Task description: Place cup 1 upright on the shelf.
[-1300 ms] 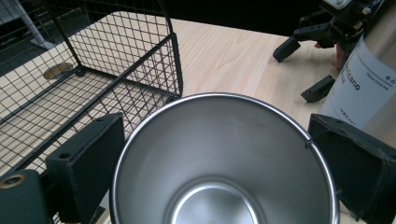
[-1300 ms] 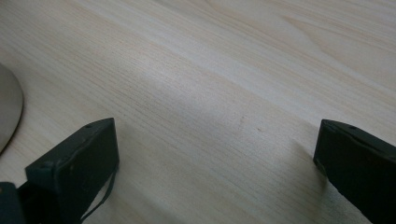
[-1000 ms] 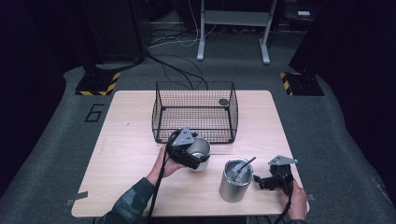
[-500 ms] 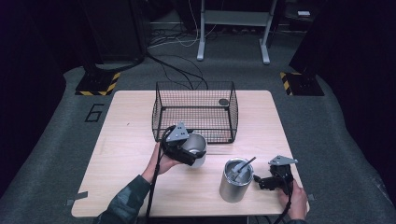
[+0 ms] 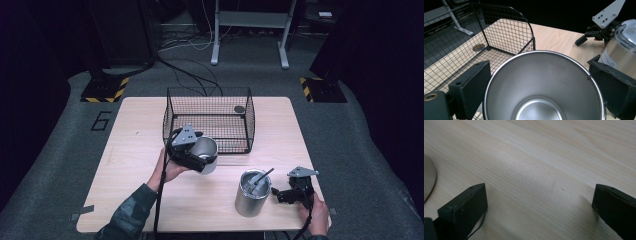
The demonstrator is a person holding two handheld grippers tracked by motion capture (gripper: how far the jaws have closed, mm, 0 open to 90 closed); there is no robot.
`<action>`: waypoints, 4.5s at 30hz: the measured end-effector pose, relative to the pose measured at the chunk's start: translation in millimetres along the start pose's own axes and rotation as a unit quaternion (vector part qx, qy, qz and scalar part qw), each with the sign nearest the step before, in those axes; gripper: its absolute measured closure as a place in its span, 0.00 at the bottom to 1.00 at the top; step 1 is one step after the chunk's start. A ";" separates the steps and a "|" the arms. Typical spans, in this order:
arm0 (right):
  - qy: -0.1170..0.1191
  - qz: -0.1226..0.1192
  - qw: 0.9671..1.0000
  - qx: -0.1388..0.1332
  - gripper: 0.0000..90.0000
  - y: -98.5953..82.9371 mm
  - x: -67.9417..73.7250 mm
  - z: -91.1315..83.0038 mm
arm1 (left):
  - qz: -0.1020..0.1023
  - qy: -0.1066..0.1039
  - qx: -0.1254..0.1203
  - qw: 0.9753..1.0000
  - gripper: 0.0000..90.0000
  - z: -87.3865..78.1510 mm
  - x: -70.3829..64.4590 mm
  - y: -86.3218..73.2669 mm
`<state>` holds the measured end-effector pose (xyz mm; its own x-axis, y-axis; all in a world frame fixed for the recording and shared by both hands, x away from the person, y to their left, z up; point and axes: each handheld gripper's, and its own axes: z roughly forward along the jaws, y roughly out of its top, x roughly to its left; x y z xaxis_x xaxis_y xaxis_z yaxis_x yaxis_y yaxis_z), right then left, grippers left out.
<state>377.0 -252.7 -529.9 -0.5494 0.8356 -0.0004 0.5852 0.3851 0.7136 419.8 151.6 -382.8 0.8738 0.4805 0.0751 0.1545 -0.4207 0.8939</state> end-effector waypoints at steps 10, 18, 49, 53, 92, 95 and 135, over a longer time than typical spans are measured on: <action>0.000 0.001 1.000 0.000 0.00 0.0 0.1 -0.1 | -0.005 0.006 0.002 1.000 0.07 -6.0 8.2 5.2; 0.000 0.001 1.000 0.000 0.00 0.0 0.2 -0.1 | -0.002 0.016 -0.003 1.000 0.07 -10.2 16.6 12.5; 0.000 0.000 1.000 0.000 0.00 0.0 0.0 0.0 | -0.014 0.050 -0.006 0.999 0.07 -7.2 56.7 34.9; 0.000 0.000 1.000 0.000 0.00 0.0 0.0 0.0 | -0.016 0.056 -0.005 0.998 0.07 -5.6 60.9 37.3; 0.000 -0.001 1.000 0.000 0.00 0.0 -0.1 0.0 | -0.064 0.134 0.010 0.989 0.07 26.7 119.6 33.1; 0.000 -0.001 1.000 0.000 0.00 0.0 -0.2 0.1 | -0.067 0.139 0.017 0.988 0.07 31.5 123.1 29.9; 0.000 -0.001 1.000 0.000 0.00 0.0 -0.2 0.0 | -0.101 0.154 0.070 0.980 0.07 73.4 138.7 8.1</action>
<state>377.2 -252.8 -530.0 -0.5503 0.8349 -0.0019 0.5837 0.3863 0.7142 576.1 158.3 -397.7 0.6414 0.7655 0.0513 0.3907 -0.3835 0.8368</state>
